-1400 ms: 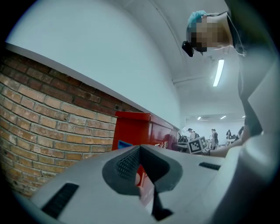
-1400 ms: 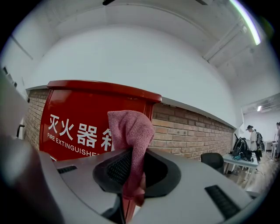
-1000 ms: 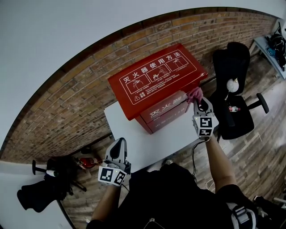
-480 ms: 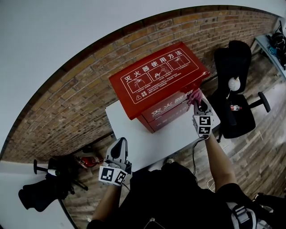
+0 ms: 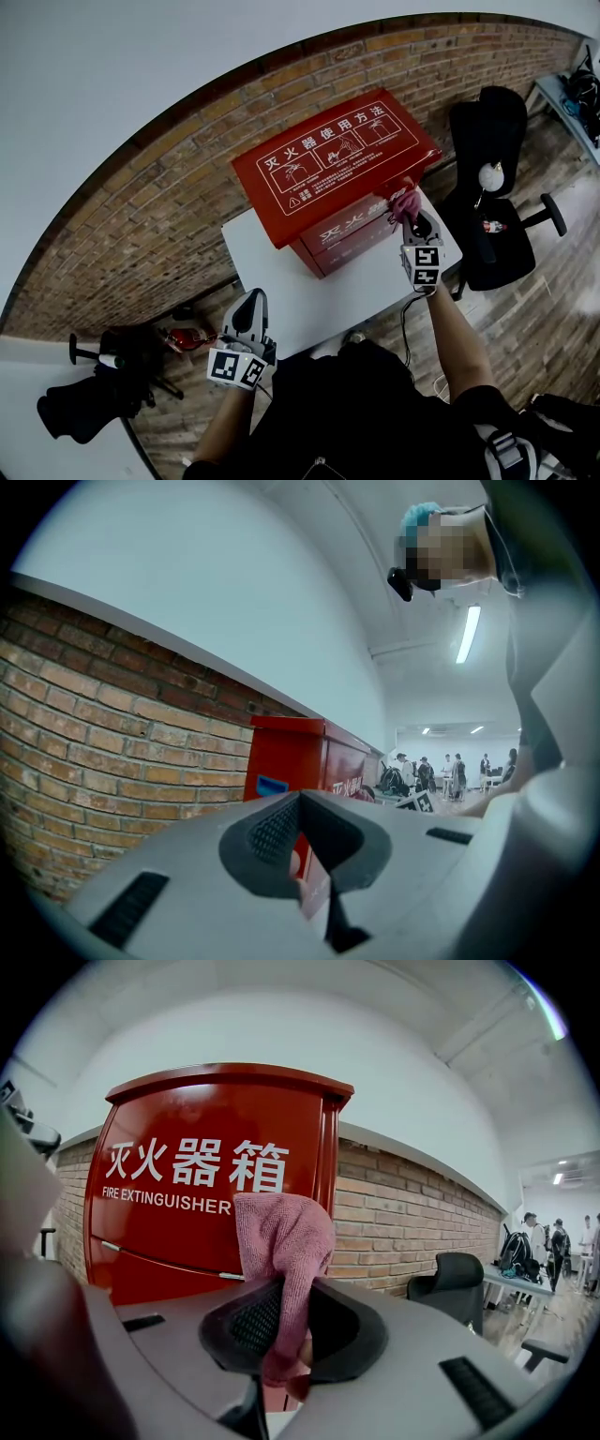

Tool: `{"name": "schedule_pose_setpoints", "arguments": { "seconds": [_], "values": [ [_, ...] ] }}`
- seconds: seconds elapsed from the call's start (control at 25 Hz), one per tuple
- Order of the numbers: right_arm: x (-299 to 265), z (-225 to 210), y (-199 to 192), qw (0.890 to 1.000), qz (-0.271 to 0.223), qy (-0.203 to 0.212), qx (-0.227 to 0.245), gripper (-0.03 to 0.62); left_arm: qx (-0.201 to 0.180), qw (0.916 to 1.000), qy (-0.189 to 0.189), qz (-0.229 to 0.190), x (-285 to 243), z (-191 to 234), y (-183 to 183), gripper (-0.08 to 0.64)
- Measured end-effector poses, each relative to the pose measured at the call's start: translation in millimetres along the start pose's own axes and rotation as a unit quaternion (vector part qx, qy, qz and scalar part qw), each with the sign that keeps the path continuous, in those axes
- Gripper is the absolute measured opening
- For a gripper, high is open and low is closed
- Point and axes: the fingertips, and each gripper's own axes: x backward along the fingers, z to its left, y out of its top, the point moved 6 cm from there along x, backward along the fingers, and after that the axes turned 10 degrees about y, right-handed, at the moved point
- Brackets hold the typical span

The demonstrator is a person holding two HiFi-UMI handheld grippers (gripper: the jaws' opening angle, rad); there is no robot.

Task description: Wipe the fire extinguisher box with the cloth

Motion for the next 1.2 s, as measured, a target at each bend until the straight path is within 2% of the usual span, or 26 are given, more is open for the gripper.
{"name": "schedule_pose_setpoints", "arguments": {
  "seconds": [1.2],
  "values": [
    [-1, 73, 4, 0.998, 0.001, 0.063, 0.004, 0.069, 0.012, 0.9999, 0.003, -0.002, 12, 11, -5, 0.048]
  ]
}}
